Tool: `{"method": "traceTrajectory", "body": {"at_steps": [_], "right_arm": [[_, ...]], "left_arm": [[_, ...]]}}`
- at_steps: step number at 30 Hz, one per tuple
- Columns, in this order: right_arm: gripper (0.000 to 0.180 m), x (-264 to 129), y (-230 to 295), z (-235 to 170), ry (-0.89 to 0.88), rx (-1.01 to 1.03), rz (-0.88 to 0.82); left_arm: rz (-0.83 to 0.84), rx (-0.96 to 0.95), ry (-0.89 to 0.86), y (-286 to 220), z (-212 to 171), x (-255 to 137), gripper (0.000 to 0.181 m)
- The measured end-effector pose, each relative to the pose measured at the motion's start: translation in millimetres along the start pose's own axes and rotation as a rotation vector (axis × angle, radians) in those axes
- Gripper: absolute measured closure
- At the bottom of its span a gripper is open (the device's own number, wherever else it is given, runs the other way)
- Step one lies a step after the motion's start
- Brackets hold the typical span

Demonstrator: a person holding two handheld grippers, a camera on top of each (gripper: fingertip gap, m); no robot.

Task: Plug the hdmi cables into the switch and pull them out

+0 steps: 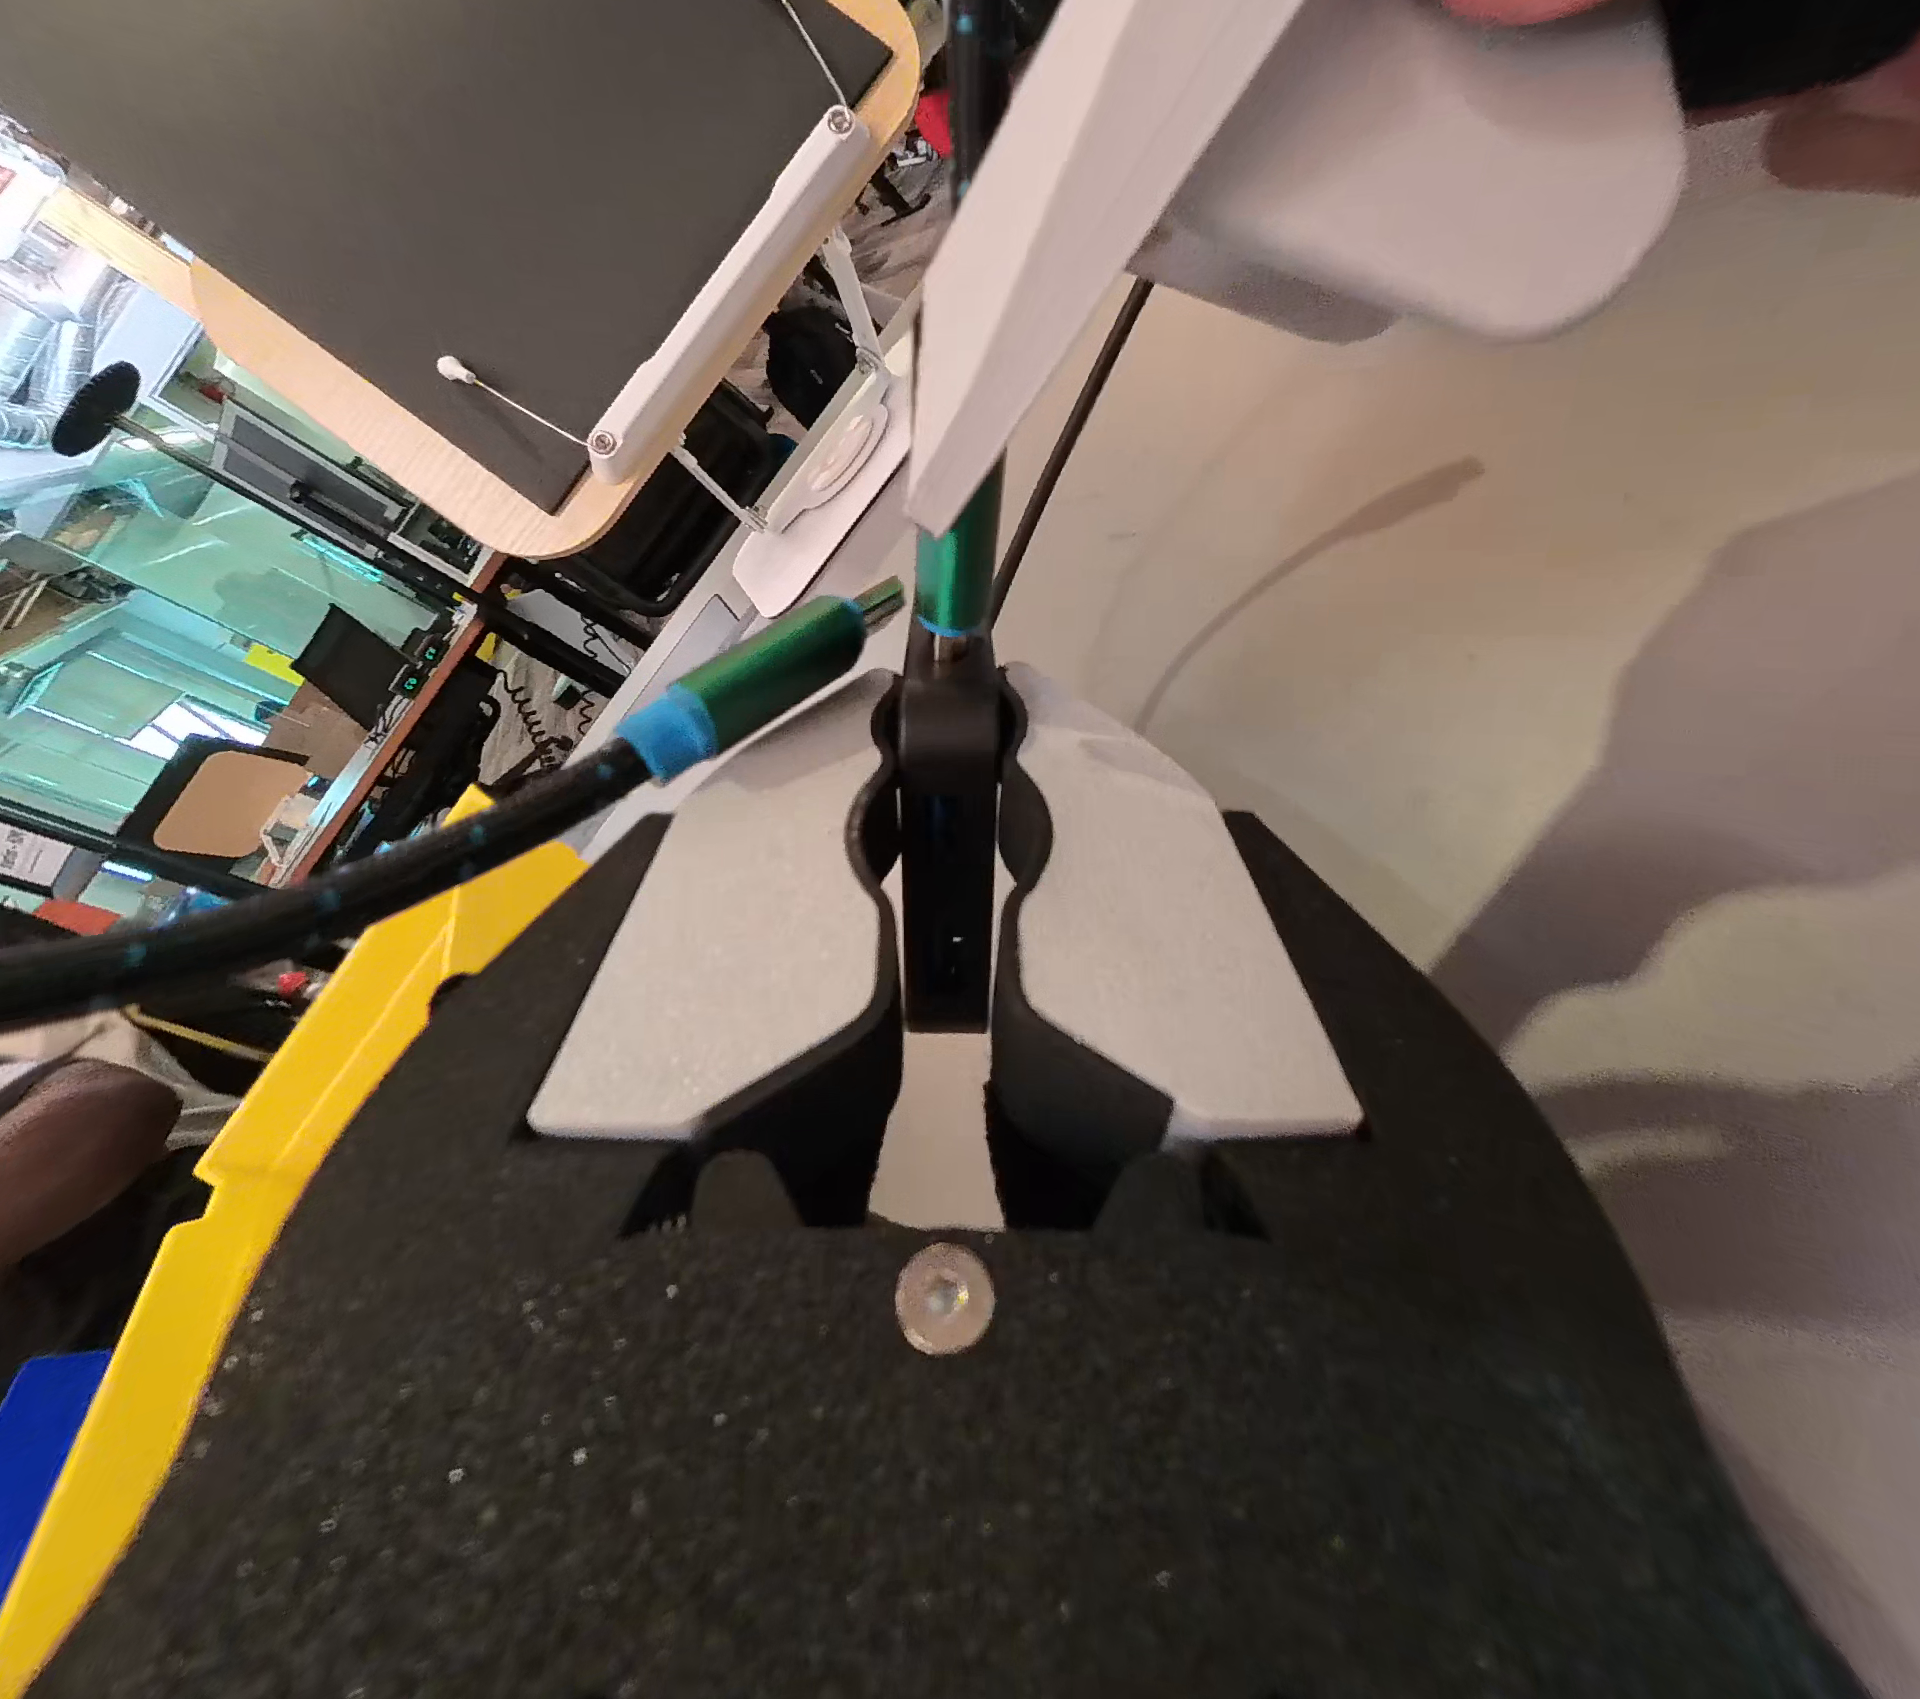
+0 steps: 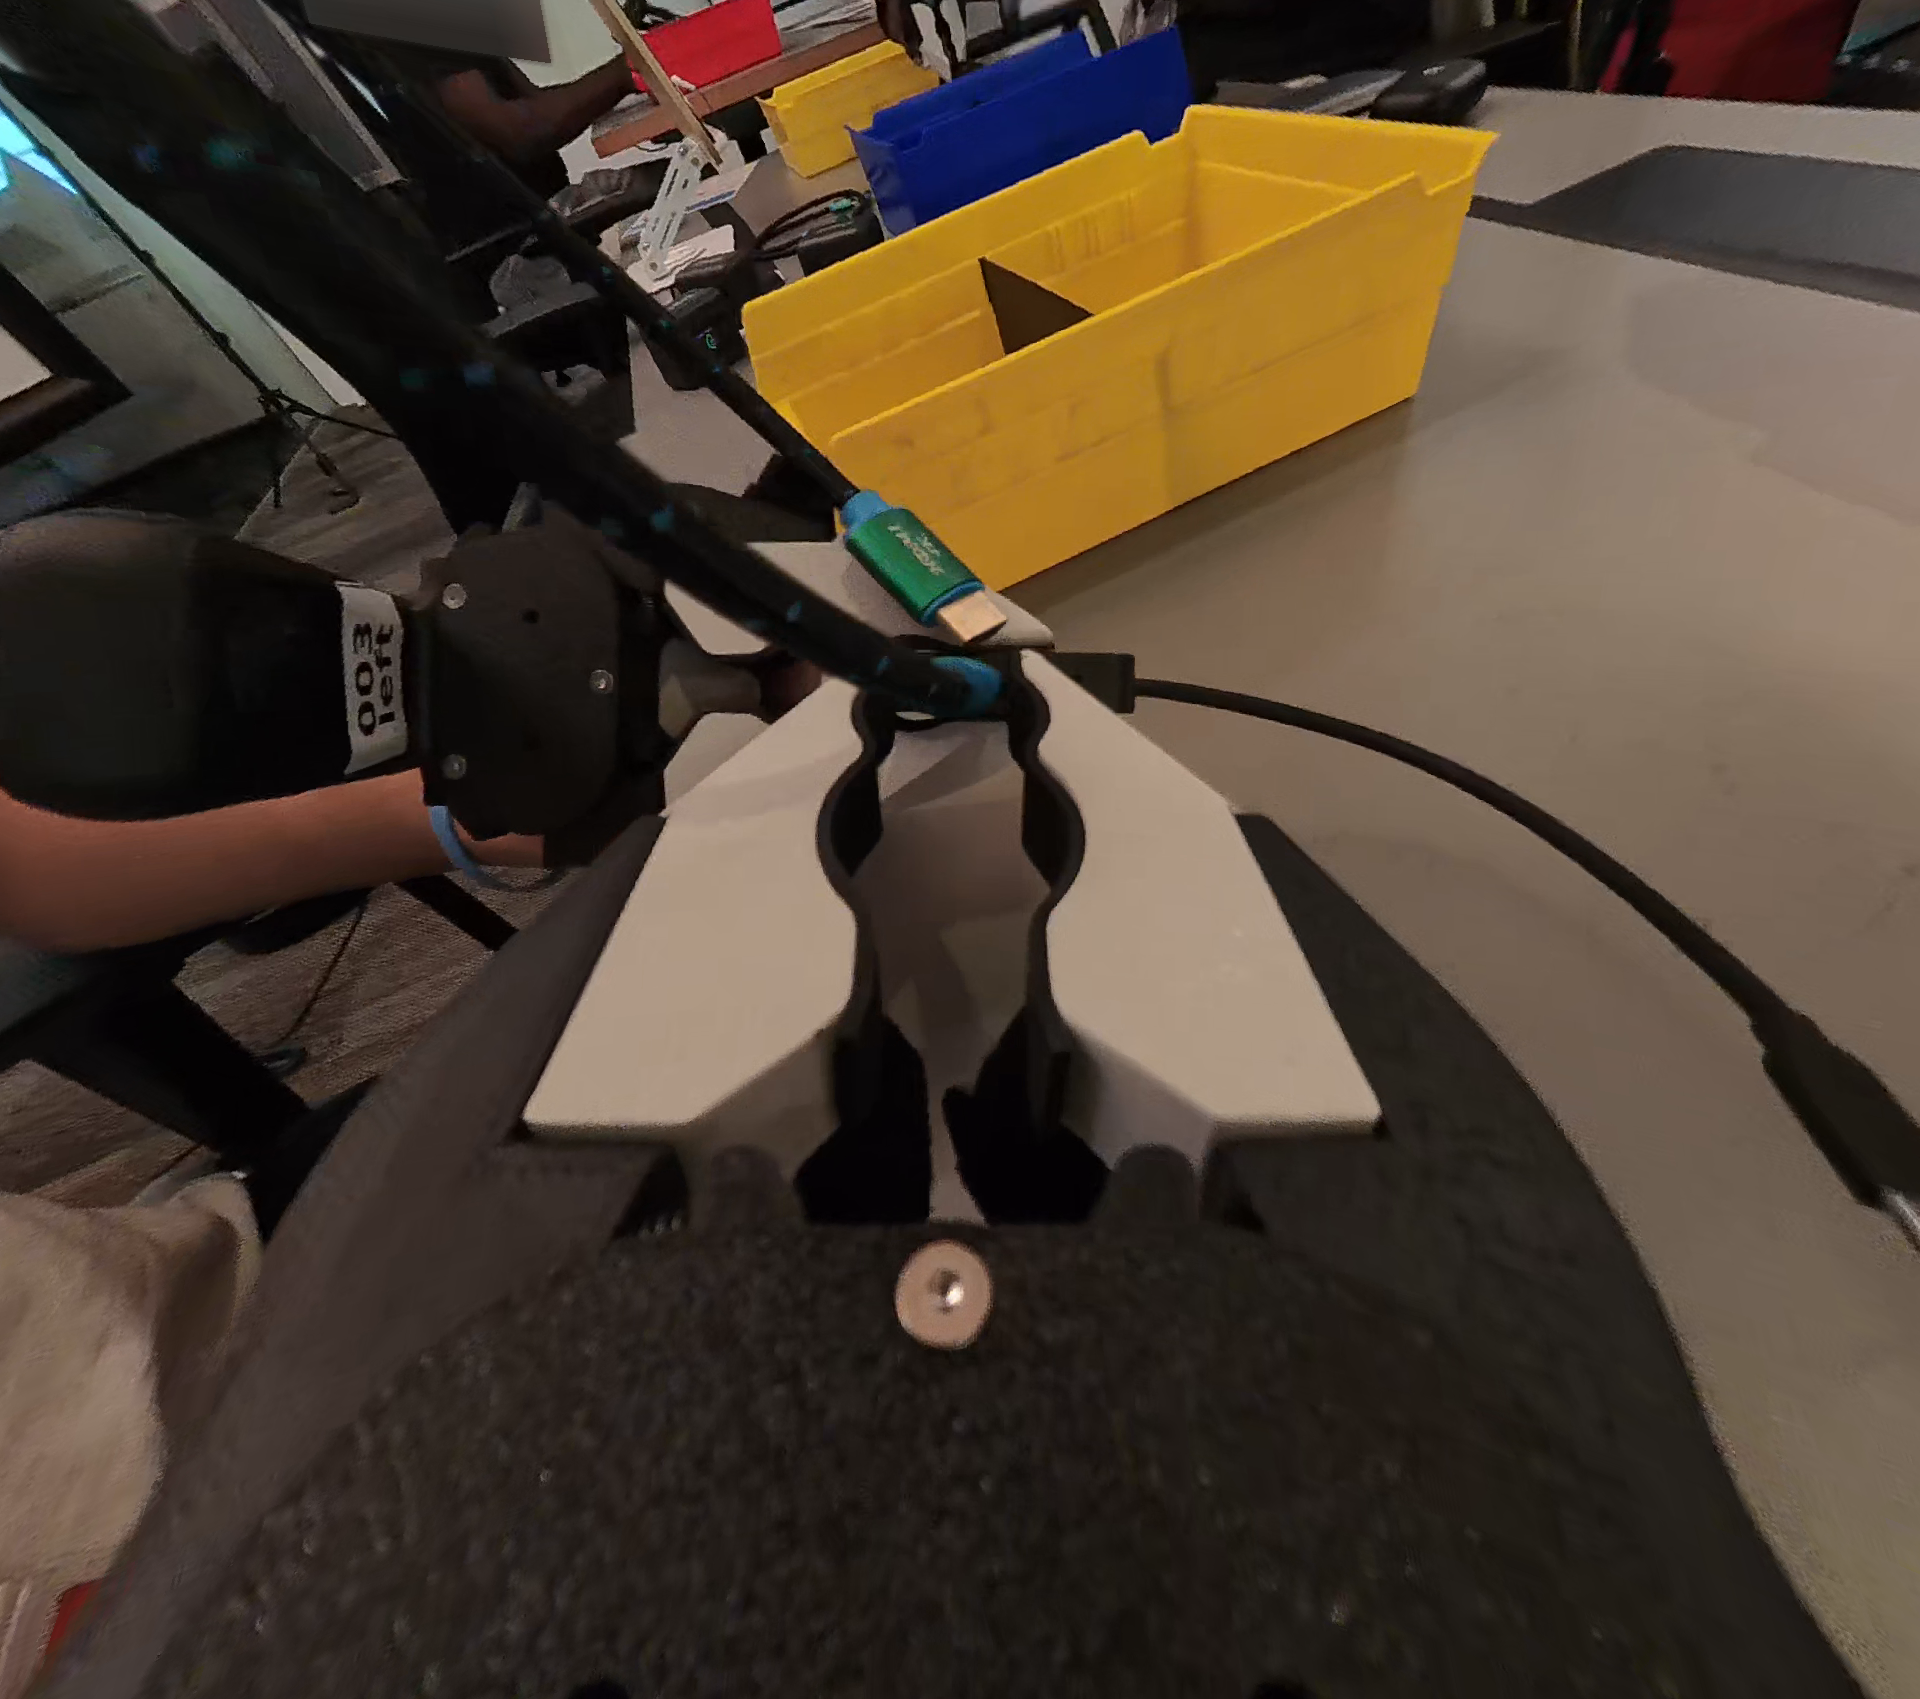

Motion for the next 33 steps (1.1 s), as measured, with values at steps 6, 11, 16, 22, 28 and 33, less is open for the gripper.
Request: {"method": "traceTrajectory", "body": {"at_steps": [6,11,16,22,28,33], "right_arm": [[0.159,1,2,-3,-0.011,0.026,-0.013],[0.159,1,6,0,-0.037,0.002,-0.037],[0.158,3,11,3,-0.053,0.005,-0.029],[0.158,-1,9,10,-0.062,0.026,0.007],[0.149,-28,0,15,-0.139,-0.116,0.055],[0.139,-25,-5,-3,-0.149,-0.048,0.212]], "left_arm": [[0.021,0.028,0.031,0,2,-2,0.168],[0.036,0.034,0.027,2,6,-4,0.169],[0.049,0.049,0.022,4,8,-8,0.169],[-0.089,-0.154,-0.064,5,14,-5,0.168],[-0.285,-0.496,-0.258,26,18,-20,0.167],[-0.570,-0.757,-0.519,41,30,-43,0.168]]}}
Point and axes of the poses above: each gripper's, where its closed fingertips meet, x out along the fingers, z out of its top, y = z × x across the jaws, the point moved 4 cm from there along -x, back along the fingers, and after that the axes turned 10 degrees about y, right-handed, at the moved point
